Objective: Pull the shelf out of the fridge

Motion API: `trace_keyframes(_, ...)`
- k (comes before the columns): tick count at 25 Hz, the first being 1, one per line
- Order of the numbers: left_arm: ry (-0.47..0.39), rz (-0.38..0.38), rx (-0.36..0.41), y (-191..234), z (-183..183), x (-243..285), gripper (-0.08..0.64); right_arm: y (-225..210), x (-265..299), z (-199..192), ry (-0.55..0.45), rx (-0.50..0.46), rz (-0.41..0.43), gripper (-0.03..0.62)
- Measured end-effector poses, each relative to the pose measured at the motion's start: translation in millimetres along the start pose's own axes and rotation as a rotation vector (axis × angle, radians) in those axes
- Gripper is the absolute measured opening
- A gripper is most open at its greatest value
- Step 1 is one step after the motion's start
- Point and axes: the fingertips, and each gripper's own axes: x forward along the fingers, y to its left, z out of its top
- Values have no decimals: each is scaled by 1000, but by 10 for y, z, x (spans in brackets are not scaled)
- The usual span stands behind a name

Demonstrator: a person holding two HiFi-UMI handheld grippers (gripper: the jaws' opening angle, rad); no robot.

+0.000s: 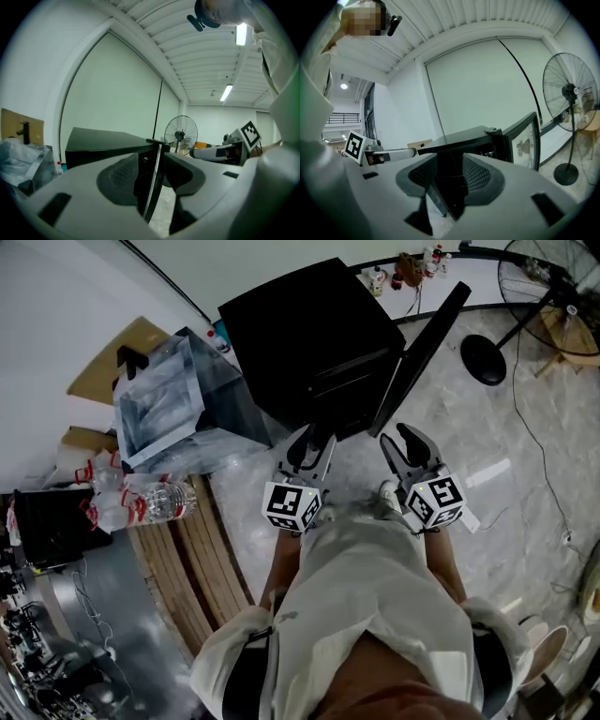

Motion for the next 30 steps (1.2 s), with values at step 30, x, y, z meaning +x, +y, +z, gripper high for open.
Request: trace_keyframes(30,1,454,-188,-209,-400,300,167,-690,406,-344,178,178,339,166)
